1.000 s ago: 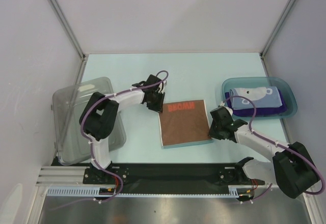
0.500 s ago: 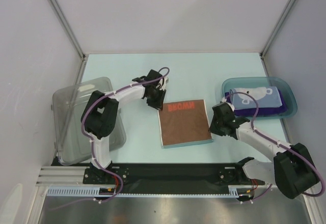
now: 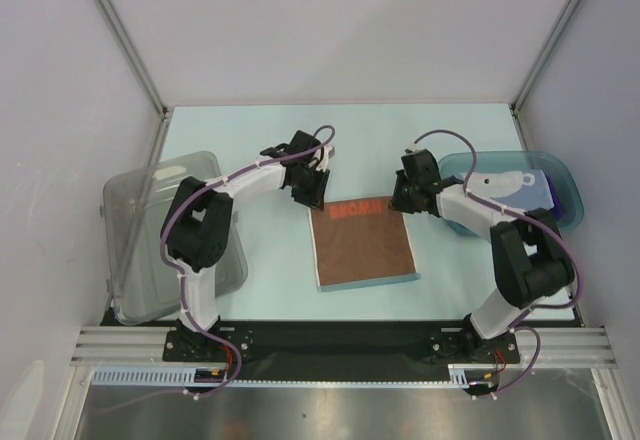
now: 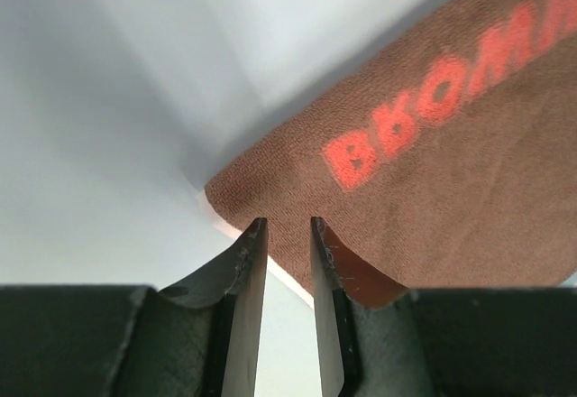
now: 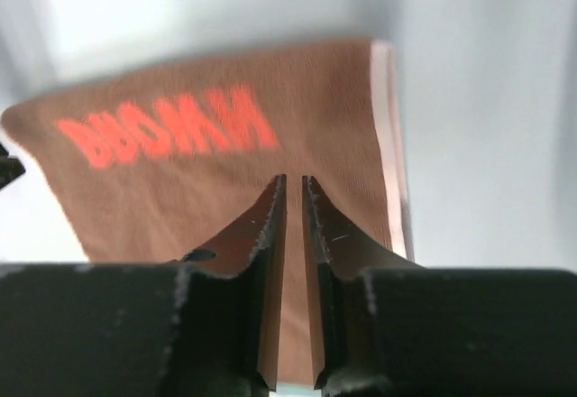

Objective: Fold and stack the towels
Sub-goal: Fold the towel

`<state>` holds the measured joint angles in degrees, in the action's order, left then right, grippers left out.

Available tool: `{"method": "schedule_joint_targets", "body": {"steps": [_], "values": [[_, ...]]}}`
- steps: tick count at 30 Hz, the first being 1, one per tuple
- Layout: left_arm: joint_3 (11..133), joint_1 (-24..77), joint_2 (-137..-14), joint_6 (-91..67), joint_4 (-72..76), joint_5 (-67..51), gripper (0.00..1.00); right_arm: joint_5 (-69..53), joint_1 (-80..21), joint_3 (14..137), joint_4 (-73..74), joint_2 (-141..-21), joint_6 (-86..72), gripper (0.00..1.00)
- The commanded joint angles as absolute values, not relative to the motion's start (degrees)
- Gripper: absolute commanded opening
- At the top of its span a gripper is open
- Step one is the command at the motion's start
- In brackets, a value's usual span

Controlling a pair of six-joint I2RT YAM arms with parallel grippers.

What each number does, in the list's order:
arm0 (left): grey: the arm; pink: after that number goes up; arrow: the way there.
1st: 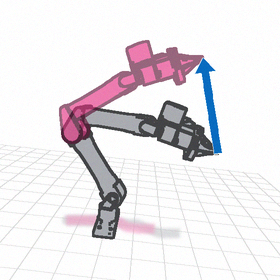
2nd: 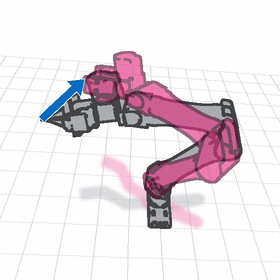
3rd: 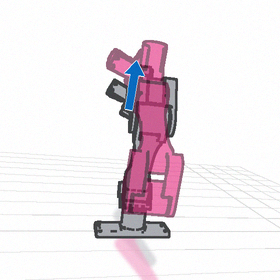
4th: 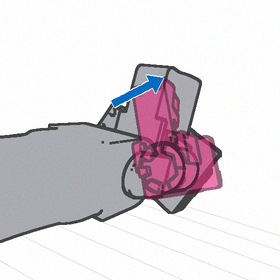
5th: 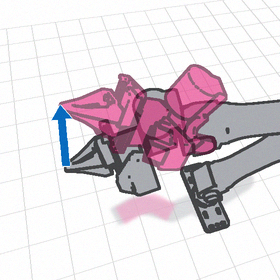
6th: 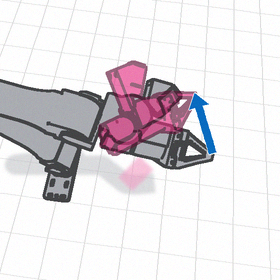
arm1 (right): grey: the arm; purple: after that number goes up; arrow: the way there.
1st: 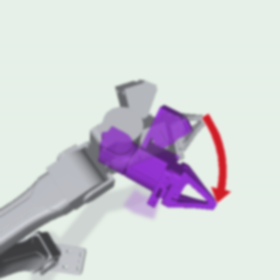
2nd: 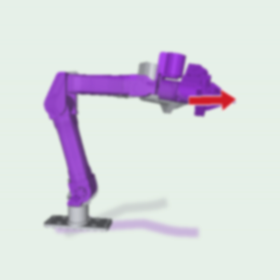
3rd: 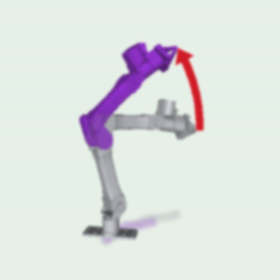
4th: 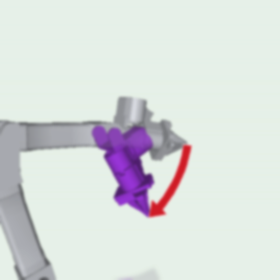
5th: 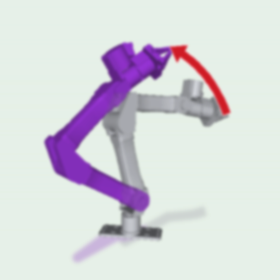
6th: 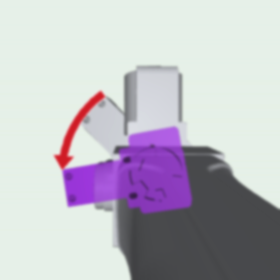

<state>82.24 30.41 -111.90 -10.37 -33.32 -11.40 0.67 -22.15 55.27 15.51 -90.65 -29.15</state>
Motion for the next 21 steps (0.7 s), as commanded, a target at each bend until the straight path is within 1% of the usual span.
{"method": "schedule_joint_targets", "body": {"steps": [1, 3, 8, 16, 21], "values": [[83.8, 29.4, -113.7, -9.5, -32.1, -11.9, 0.31, -0.9, -21.6, 59.1, 11.6, -95.9, -25.7, 0.16], [84.2, 29.1, -114.6, -9.5, -32.7, -10.9, 0.30, -0.3, -20.6, 58.8, 9.9, -97.2, -25.5, 0.14], [83.5, 28.3, -115.6, -9.1, -31.8, -9.4, 0.30, 1.2, -19.3, 57.6, 6.9, -100.1, -23.9, 0.13], [84.6, 27.8, -118.4, -9.4, -31.6, -9.3, 0.30, 1.0, -18.8, 56.9, 6.2, -101.6, -22.2, 0.13], [84.2, 27.9, -116.5, -8.9, -31.6, -9.9, 0.30, 0.6, -18.6, 58.0, 7.5, -102.3, -21.0, 0.15]]}}
